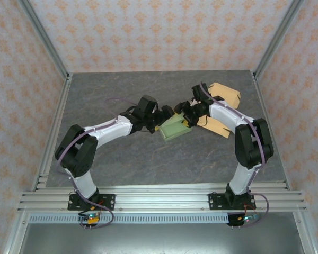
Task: Fold the paper box
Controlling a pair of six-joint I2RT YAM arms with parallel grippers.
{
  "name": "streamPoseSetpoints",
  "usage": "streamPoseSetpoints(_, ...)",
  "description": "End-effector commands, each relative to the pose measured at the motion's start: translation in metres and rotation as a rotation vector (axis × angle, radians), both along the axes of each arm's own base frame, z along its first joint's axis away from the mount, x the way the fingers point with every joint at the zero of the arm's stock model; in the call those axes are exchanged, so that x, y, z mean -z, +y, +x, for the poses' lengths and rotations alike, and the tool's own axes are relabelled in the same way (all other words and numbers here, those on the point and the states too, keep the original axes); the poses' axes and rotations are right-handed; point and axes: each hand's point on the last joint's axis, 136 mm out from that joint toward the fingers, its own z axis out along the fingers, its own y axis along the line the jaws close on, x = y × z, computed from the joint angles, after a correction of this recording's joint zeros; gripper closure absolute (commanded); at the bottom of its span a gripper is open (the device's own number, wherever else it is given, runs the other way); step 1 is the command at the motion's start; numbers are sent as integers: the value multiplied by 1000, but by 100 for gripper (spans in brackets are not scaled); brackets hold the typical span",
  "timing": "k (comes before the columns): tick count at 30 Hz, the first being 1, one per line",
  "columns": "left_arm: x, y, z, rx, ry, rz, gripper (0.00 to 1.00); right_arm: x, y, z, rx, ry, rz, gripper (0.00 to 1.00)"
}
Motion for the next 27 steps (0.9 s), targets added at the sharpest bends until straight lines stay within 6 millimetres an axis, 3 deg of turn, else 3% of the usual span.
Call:
streamPoseSetpoints(1, -34, -22, 6, 53, -57, -79, 5, 6, 3, -16, -38, 28, -25, 36)
streamPoseSetpoints(7, -23, -29, 13, 48, -41, -94, 12, -1, 2, -14, -42, 10, -30, 36)
streamPoseSetpoints(12, -9, -31, 14, 55, -23, -81, 18, 9, 0, -16, -44, 30, -46, 36)
streamPoseSetpoints(19, 2, -29, 12, 78, -14, -44, 16, 12, 1, -16, -38, 40, -41, 36)
streamPoseSetpoints(27, 17, -20, -4, 153, -6, 39, 14, 3, -15, -25, -28, 35, -65, 27)
